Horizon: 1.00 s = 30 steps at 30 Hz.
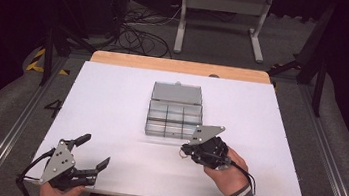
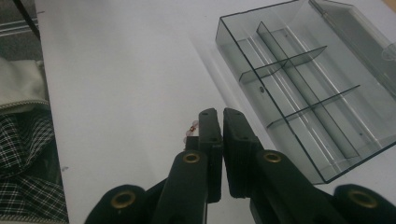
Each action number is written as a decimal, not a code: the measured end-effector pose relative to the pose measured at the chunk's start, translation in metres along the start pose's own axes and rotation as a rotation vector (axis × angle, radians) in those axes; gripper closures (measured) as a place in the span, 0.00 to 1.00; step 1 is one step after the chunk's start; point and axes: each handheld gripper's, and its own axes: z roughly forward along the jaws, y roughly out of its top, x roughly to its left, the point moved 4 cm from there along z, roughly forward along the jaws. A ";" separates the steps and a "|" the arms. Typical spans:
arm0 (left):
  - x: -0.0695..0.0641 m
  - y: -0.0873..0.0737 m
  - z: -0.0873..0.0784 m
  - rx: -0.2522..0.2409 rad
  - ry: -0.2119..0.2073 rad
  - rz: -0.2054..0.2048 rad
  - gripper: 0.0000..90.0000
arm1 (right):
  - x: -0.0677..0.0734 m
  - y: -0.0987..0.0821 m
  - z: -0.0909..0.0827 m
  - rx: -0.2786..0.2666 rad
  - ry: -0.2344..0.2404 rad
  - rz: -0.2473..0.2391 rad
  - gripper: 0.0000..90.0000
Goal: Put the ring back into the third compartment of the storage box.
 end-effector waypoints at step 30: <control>0.000 0.000 0.000 -0.001 -0.001 -0.002 0.16 | -0.030 0.019 -0.006 -0.025 -0.060 0.033 0.97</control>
